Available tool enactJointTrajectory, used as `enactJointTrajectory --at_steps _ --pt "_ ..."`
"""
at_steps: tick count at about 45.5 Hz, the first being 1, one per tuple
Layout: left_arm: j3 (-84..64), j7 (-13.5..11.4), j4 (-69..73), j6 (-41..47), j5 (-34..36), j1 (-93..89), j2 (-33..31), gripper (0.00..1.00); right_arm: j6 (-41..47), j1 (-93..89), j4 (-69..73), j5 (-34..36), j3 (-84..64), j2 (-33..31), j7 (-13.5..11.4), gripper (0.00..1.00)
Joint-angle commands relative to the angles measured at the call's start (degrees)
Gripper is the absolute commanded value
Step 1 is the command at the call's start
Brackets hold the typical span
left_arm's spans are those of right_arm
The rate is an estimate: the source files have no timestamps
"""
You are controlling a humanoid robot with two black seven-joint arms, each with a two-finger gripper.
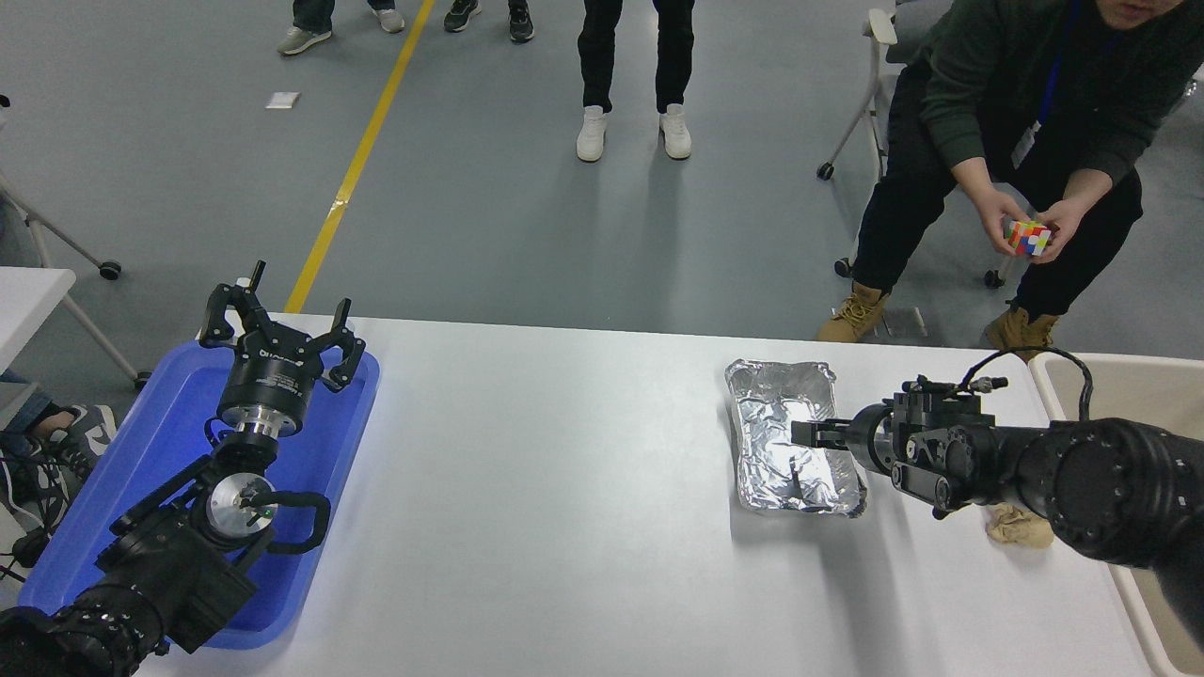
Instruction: Pick up foil plate and place in dustbin
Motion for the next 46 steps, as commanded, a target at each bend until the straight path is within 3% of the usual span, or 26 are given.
enactJointTrajectory --at_steps 1,6,10,18,46 --pt "0.0 0.0 0.0 0.04 0.03 0.0 0.0 1.0 -2.49 -2.21 -0.26 -0.48 0.0 0.21 0.12 0.86" --pt "0.0 0.0 0.0 0.04 0.03 0.0 0.0 1.0 -2.58 -2.3 0.0 -0.66 0.0 0.3 0.21 0.68" --pt "0.0 0.0 0.0 0.04 -0.06 0.0 0.0 1.0 -2.58 -2.48 0.09 -1.1 -0.09 0.74 0.73 0.4" --pt "0.0 0.0 0.0 0.04 0.03 0.0 0.0 1.0 -2.58 -2.48 0.27 -3.3 -0.09 0.82 1.44 0.0" --pt "0.0 0.0 0.0 -0.04 0.03 0.0 0.0 1.0 -2.32 0.5 1.14 -6.28 -0.7 0.56 4.25 0.0"
